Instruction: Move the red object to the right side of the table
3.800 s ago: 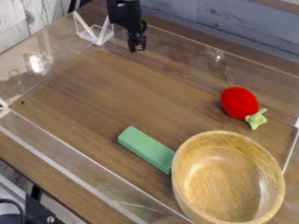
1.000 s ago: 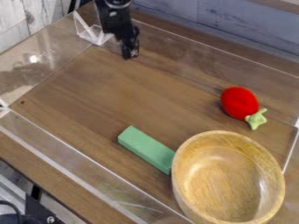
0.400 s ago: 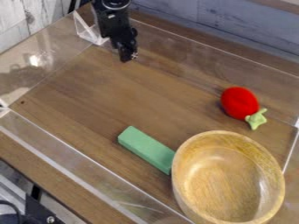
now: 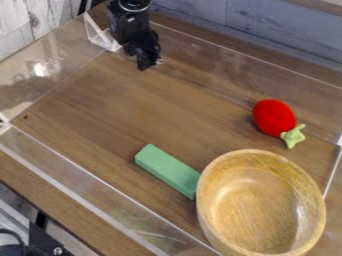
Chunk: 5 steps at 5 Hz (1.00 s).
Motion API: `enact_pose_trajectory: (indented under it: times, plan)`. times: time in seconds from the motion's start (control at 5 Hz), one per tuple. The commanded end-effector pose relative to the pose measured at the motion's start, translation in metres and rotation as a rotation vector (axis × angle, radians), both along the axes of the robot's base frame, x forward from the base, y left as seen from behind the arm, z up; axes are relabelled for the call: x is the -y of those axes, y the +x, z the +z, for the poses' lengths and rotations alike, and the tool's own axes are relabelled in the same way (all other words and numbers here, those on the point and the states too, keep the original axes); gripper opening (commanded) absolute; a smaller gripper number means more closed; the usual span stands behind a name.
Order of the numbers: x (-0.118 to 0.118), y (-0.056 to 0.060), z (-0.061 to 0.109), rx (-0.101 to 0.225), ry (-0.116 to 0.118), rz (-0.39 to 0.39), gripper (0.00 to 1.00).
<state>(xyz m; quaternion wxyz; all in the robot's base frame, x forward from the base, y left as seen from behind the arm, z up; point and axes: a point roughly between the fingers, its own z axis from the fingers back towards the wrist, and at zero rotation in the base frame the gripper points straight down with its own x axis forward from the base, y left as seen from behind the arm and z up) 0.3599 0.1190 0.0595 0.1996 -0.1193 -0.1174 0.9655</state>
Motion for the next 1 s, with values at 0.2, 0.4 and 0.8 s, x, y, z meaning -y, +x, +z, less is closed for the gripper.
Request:
enact_pose_trajectory:
  times: [0.2,0.4,0.8]
  plan:
    - [0.005,0.013,-0.013,0.035,-0.001,-0.016,0.0]
    - [-0.007,0.017,-0.012,0.022,-0.018,-0.097,1.0]
    - [-0.033,0.018,-0.003,0.003,-0.048,-0.133,0.0]
